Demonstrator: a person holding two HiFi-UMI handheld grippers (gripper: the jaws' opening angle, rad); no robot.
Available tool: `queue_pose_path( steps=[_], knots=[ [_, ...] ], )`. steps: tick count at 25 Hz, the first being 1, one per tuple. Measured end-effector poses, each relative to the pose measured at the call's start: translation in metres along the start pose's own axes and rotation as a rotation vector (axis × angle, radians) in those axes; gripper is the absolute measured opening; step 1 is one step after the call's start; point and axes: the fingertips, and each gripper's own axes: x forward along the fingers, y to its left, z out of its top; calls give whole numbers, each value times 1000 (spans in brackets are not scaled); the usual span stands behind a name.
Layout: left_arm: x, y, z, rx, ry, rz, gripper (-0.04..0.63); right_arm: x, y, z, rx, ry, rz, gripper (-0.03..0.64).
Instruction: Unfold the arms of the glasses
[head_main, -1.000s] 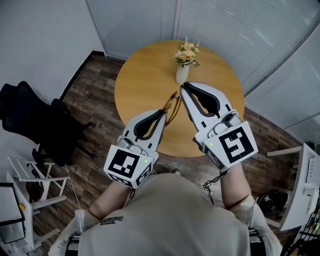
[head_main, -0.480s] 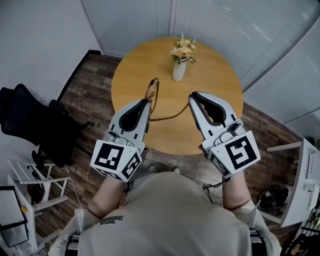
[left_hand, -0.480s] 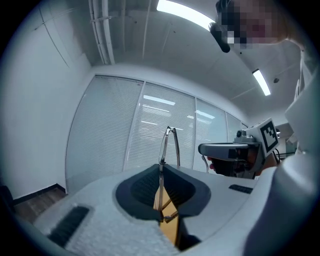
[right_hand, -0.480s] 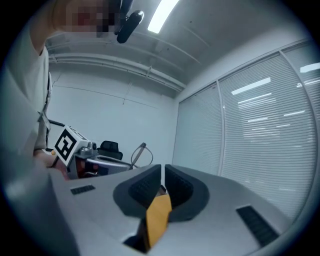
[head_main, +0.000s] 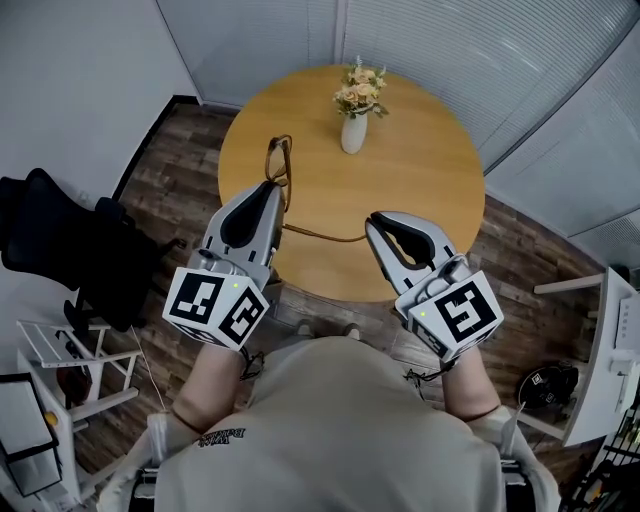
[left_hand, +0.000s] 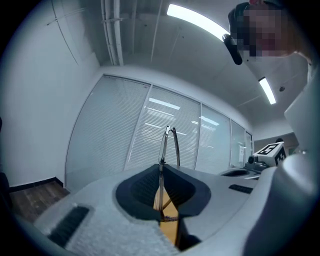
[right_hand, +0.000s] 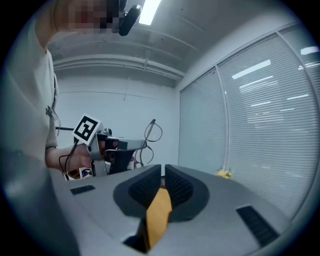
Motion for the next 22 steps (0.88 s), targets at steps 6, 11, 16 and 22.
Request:
queue_pose_path(
  steps=[6,11,16,22],
  knots=[
    [3,-4,-4,6,14,1,40,3,4,-30,51,58,37,41],
    [4,-8,-12,83,35,0,40,3,6,-37,52,73,39,41],
    [8,-19,-20,106,63,-24,40,2,9,-17,-31,67,87,43],
    [13,-41,-27,137,79,-75,40,14,35,-23,-205,175,182,43]
  ],
)
